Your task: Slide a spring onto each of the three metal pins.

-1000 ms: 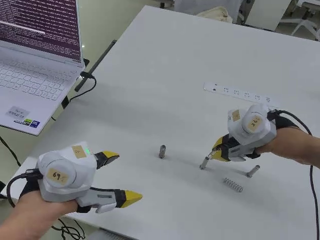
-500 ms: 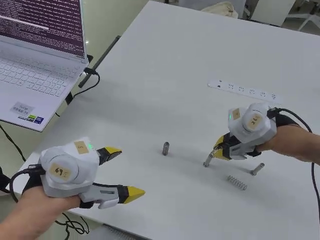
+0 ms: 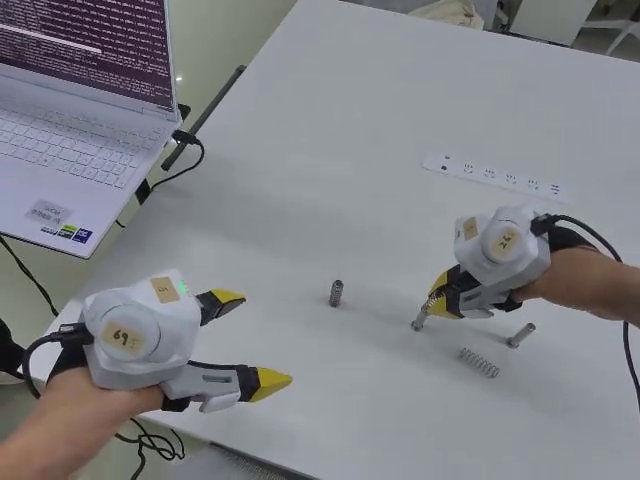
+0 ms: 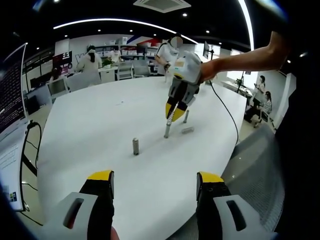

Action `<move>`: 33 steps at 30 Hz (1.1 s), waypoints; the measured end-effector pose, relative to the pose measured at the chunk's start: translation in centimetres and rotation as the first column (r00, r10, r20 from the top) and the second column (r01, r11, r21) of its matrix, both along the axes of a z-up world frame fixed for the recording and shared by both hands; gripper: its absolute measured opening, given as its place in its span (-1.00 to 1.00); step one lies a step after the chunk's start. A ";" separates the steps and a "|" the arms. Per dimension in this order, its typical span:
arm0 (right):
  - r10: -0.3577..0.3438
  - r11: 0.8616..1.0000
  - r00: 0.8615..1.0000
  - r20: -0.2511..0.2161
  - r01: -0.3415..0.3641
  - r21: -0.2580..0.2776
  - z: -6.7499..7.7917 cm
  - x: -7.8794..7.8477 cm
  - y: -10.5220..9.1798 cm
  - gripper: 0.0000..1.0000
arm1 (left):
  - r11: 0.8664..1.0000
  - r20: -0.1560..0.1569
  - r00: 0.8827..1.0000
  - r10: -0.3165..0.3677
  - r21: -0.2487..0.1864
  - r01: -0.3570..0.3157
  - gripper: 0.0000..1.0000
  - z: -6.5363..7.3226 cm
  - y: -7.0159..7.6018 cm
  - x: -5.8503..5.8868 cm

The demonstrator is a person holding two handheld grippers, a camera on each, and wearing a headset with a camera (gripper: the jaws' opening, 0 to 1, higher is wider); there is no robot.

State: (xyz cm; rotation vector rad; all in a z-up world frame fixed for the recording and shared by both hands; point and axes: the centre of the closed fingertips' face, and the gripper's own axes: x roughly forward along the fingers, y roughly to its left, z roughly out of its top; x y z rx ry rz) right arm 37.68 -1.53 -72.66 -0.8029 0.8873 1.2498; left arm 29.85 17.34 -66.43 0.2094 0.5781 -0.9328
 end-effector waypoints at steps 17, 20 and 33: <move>0.039 0.998 0.999 -0.011 -0.039 -0.051 -2.3 -0.1 0.2 -0.82 | 1.000 -0.001 1.000 0.014 0.003 -0.014 0.25 0.1 0.6 0.2; 0.034 0.998 0.999 -0.017 -0.035 -0.044 -2.6 0.0 0.3 -0.82 | 1.000 -0.001 1.000 0.015 0.008 -0.015 0.25 0.0 0.8 0.3; 0.041 0.997 0.999 -0.033 -0.043 -0.061 -4.0 -0.2 0.0 -0.82 | 1.000 -0.007 1.000 0.015 0.010 -0.015 0.24 -0.1 0.7 0.2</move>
